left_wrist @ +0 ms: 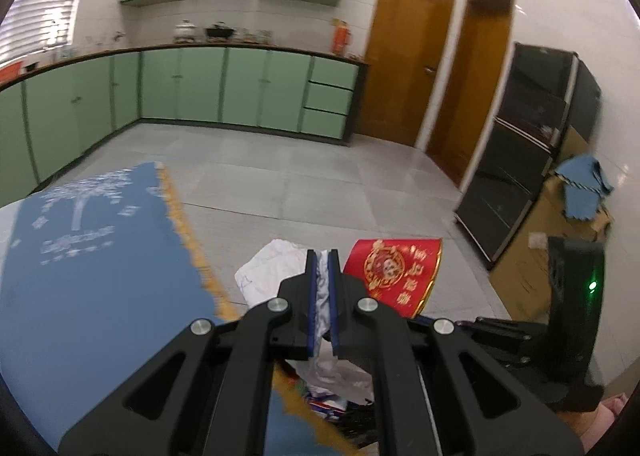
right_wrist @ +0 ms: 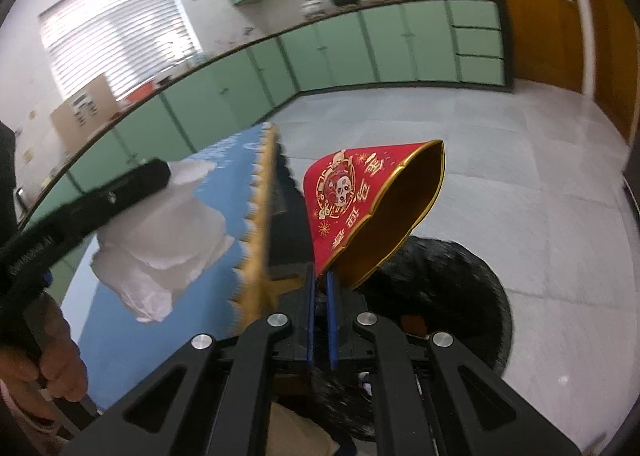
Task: Collect trash
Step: 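Carry the tissue and red can over the black bin with both tools, then open both tools to drop the tissue and can into the bin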
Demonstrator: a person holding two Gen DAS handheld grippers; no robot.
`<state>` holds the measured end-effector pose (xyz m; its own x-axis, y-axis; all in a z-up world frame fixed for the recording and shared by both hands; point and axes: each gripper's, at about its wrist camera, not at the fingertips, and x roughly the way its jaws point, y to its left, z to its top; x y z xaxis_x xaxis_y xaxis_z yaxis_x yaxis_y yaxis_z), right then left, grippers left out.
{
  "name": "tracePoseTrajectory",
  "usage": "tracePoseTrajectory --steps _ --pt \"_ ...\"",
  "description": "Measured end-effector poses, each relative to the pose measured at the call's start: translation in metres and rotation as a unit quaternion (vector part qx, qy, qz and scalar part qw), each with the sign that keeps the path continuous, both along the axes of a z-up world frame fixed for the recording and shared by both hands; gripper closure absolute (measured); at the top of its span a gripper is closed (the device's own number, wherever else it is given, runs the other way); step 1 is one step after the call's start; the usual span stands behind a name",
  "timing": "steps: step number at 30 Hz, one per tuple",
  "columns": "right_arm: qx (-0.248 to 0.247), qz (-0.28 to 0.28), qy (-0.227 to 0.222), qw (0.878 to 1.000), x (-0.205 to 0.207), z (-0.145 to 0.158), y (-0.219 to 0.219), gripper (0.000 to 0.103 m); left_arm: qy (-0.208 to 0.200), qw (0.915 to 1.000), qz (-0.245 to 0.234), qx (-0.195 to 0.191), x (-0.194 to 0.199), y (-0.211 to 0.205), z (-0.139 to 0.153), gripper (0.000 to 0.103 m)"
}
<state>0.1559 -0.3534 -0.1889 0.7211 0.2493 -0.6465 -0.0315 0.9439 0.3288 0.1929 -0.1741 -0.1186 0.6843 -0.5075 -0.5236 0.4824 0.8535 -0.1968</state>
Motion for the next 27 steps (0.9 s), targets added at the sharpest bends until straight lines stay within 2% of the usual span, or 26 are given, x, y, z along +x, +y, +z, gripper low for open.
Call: tracePoseTrajectory --steps 5,10,13,15,17,20,25,27 --pt "0.004 -0.030 0.023 0.999 -0.002 -0.024 -0.030 0.098 0.015 0.9997 -0.018 0.008 0.014 -0.027 -0.019 0.099" --pt "0.003 -0.047 0.045 0.998 0.001 -0.042 -0.040 0.095 0.039 0.9985 -0.030 0.022 0.030 -0.040 -0.038 0.098" --pt "0.004 -0.054 0.057 0.997 0.007 -0.051 -0.044 0.084 0.052 0.9977 -0.031 0.030 0.038 -0.047 -0.045 0.092" --pt "0.002 -0.063 0.063 0.996 0.011 -0.055 -0.045 0.073 0.056 0.9975 -0.030 0.032 0.041 -0.046 -0.046 0.087" --pt "0.004 -0.069 0.064 0.996 0.007 -0.057 -0.045 0.065 0.055 0.9977 -0.026 0.031 0.042 -0.044 -0.044 0.079" --pt "0.001 -0.073 0.063 0.995 0.006 -0.055 -0.046 0.061 0.050 0.9982 -0.020 0.026 0.042 -0.038 -0.040 0.068" --pt "-0.008 -0.079 0.059 0.995 0.004 -0.050 -0.045 0.056 0.048 0.9986 -0.008 0.019 0.041 -0.028 -0.032 0.067" --pt "-0.012 -0.084 0.054 0.995 0.001 -0.043 -0.044 0.044 0.043 0.9990 0.001 0.015 0.039 -0.021 -0.025 0.060"
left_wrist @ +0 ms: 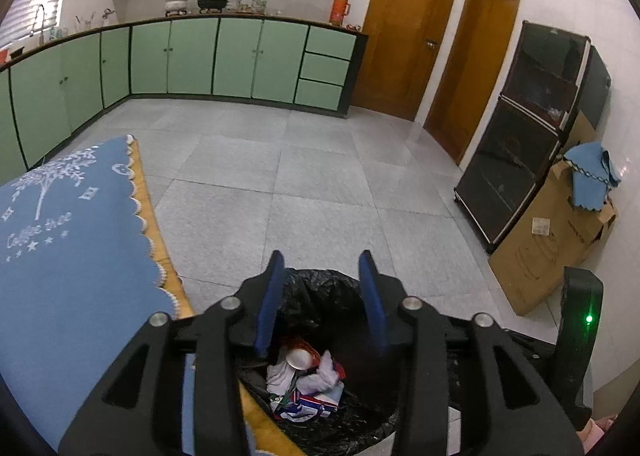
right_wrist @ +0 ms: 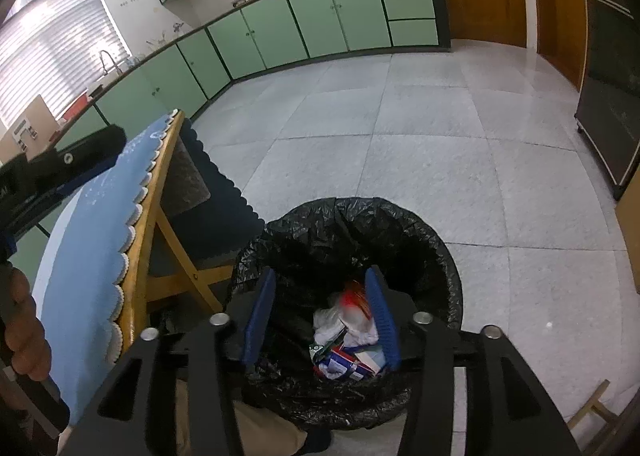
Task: Collect trash
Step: 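Open both tools to drop the tissue and can into the bin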
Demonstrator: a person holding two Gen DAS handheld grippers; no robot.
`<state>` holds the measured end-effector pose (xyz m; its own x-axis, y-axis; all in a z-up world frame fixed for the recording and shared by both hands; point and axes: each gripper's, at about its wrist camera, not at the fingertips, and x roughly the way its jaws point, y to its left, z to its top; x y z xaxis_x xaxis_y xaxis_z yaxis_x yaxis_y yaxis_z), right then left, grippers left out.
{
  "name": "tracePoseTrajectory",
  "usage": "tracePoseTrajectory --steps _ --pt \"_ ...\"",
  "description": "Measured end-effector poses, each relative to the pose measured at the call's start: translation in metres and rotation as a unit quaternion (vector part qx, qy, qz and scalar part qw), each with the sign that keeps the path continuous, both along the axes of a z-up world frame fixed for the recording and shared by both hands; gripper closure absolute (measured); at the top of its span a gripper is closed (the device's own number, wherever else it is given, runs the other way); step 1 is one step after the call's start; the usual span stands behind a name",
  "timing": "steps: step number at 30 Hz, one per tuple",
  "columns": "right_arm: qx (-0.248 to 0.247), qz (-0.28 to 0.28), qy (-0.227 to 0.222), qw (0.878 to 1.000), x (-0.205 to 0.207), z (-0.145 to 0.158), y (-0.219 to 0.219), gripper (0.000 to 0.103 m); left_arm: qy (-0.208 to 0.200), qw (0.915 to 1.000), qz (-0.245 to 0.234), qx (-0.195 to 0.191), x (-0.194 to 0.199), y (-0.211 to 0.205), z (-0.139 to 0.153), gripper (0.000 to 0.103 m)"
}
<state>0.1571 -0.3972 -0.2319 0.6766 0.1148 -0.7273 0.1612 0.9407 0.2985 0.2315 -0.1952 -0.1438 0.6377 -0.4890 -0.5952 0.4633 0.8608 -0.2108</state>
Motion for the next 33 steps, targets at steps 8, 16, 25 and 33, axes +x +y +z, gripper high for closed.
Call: tracePoseTrajectory --steps 8,16,25,33 --pt "-0.018 -0.025 -0.026 0.999 -0.011 0.040 0.006 0.008 -0.020 0.9989 0.042 0.008 -0.024 0.036 0.025 0.043" --pt "-0.025 0.001 -0.049 0.998 -0.032 0.091 0.033 0.006 -0.033 0.9949 0.094 0.018 -0.065 0.080 0.062 0.030" --pt "-0.045 0.029 -0.084 0.995 -0.070 0.149 0.067 0.006 -0.054 0.9892 0.134 0.025 -0.117 0.110 0.102 0.022" --pt "-0.076 0.035 -0.109 0.991 -0.106 0.187 0.086 0.006 -0.072 0.9866 0.146 0.015 -0.157 0.125 0.122 0.019"
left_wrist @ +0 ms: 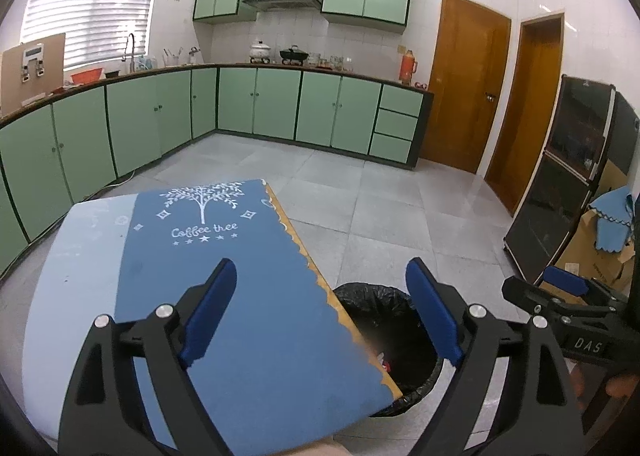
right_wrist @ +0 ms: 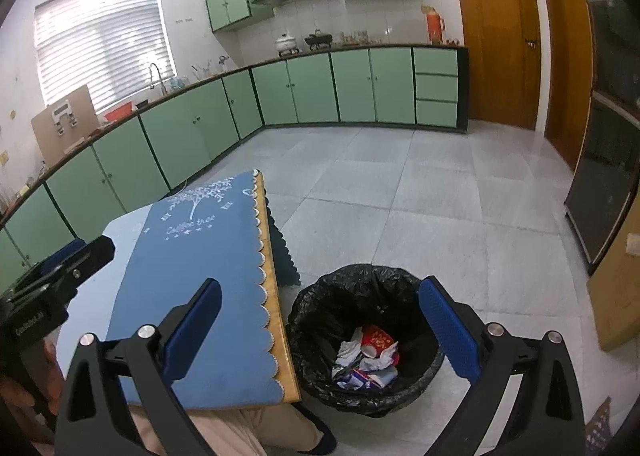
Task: Collect trash
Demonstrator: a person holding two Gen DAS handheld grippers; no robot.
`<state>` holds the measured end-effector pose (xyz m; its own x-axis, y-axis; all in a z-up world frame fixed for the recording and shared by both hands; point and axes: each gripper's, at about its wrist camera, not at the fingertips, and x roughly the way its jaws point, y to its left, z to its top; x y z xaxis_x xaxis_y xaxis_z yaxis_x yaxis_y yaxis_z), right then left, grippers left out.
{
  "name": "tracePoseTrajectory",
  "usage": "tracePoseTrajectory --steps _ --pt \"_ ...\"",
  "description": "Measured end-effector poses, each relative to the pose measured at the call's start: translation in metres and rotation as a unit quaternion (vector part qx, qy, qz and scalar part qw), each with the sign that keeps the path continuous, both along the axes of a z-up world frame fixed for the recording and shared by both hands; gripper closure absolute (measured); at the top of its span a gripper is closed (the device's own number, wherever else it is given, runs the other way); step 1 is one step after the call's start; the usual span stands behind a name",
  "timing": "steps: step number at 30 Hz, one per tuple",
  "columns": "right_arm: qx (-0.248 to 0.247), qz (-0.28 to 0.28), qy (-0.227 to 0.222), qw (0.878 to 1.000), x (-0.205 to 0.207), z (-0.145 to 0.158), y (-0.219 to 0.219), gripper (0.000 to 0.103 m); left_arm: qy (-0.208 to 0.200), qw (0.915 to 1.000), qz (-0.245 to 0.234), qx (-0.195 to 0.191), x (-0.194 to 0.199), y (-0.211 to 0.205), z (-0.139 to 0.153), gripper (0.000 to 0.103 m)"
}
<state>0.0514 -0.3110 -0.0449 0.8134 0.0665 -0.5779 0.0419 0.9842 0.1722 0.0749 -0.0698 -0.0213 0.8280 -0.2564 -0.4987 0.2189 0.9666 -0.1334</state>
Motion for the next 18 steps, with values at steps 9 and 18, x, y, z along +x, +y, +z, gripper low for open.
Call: tracePoseTrajectory --steps 9,18 --pt "-0.007 0.020 -0.032 0.999 -0.034 0.031 0.017 0.006 -0.024 0.9997 0.009 0.001 -0.042 0.017 0.022 0.017" --pt "-0.004 0.033 -0.047 0.998 -0.055 0.044 0.030 0.006 -0.039 0.9991 0.016 0.005 -0.069 0.027 0.032 0.015"
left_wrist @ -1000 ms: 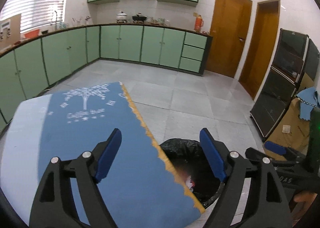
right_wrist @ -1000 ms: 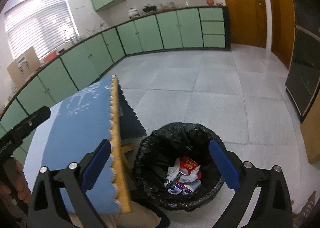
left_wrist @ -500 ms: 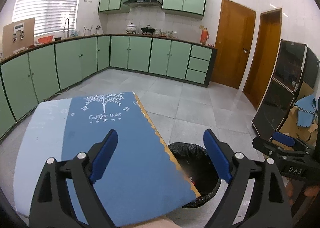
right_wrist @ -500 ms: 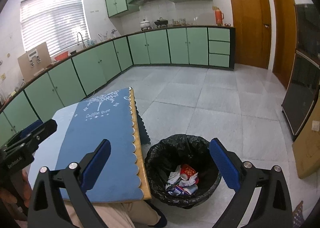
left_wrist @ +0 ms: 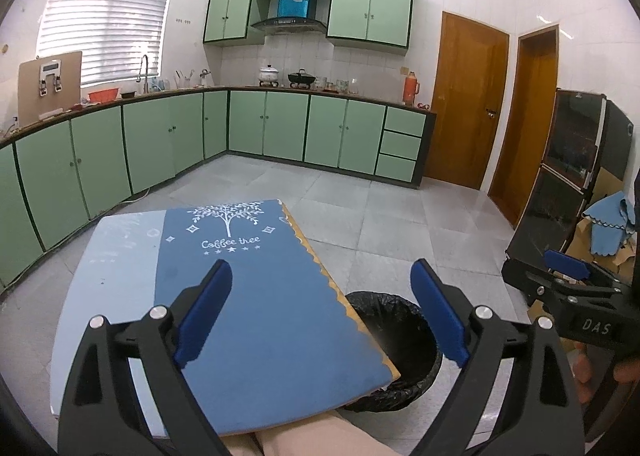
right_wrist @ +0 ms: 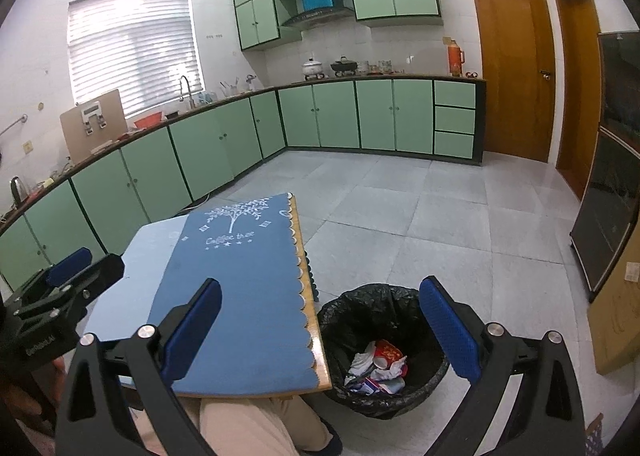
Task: Collect trash
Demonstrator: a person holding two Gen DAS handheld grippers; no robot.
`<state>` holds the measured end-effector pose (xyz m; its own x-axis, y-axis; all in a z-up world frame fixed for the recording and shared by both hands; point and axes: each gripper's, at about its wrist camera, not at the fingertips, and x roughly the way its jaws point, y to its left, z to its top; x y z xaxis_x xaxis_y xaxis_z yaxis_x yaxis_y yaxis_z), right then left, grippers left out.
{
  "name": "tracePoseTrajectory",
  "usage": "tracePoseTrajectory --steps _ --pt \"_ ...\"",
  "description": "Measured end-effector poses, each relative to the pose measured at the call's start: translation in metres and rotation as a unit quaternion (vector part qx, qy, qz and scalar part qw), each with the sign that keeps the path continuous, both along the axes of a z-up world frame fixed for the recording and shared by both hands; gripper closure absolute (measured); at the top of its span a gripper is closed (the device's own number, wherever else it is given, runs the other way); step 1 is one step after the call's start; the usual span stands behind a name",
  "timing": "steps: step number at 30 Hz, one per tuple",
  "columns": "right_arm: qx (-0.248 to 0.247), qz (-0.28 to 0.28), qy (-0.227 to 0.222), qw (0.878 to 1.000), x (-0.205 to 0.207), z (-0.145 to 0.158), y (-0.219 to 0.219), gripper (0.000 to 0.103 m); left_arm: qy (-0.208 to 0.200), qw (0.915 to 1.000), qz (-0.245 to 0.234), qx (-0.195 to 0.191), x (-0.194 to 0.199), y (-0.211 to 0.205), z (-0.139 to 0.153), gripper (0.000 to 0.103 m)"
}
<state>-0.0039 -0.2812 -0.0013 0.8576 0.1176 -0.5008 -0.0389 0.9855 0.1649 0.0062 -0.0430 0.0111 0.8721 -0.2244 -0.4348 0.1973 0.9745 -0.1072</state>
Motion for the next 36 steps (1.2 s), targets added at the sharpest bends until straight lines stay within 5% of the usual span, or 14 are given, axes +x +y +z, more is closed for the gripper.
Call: tracePoseTrajectory --steps 36 --pt "0.000 0.000 0.007 1.000 0.000 -0.002 0.002 0.006 0.017 0.9998 0.006 0.000 0.000 0.005 -0.006 0.014"
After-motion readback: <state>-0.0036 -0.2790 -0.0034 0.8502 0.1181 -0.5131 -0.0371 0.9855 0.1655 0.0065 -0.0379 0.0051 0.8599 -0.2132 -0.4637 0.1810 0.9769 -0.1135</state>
